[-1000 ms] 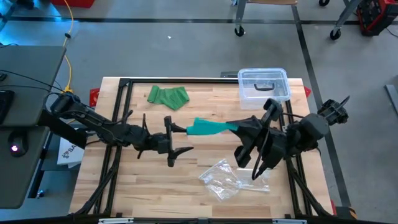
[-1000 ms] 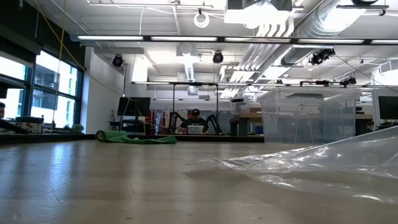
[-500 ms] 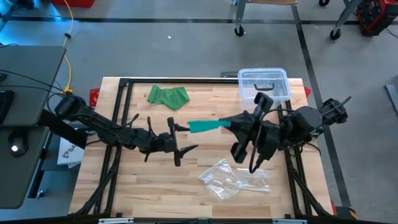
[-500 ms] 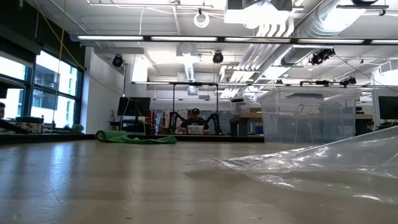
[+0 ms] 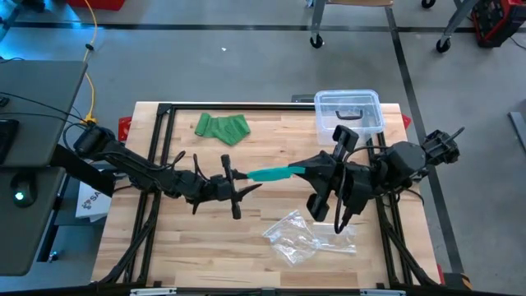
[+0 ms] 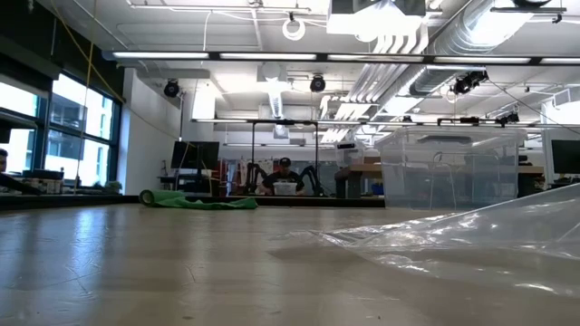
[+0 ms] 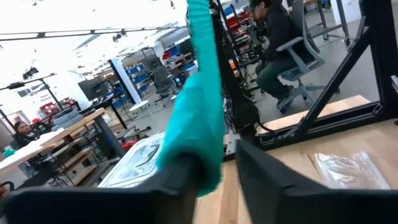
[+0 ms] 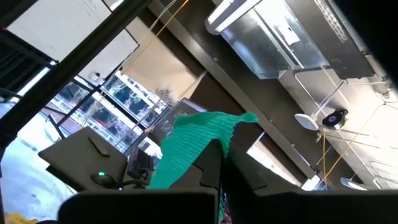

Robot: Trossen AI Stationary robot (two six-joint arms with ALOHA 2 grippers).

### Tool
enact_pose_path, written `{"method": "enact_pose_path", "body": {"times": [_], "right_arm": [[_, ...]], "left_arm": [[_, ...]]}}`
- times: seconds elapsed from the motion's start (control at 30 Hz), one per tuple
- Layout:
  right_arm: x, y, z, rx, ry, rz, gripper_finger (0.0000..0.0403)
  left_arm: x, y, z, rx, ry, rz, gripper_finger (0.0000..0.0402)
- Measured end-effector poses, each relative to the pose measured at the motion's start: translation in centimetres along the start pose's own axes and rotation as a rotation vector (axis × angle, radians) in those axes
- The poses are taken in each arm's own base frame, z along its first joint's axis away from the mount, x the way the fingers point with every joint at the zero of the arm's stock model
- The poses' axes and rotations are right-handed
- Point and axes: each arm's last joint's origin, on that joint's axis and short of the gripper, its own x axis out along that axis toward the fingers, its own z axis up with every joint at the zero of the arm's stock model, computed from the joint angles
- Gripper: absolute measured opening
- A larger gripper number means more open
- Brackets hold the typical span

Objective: Roll bandage
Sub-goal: Roll the blue bandage

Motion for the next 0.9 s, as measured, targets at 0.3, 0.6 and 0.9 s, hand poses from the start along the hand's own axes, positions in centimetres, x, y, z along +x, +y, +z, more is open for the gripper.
{"method": "enact_pose_path", "body": {"times": [0.3,0.6,0.9], "right_arm": [[0.4,-1.1,-0.5,-0.028,0.035,-0.099,0.0000],[1.7,-2.8,-4.4,-0.039,0.236,-0.164,0.0000],[2.3,-4.6,-11.3,0.067,0.552,-0.127,0.0000]], "left_arm": [[-0.1,-0.4,-0.3,-0.021,0.017,-0.060,0.0018],[-0.2,-1.2,-0.9,-0.099,0.045,-0.224,0.0007],[-1.4,-2.8,0.3,-0.181,-0.057,-0.445,0.0007]]}}
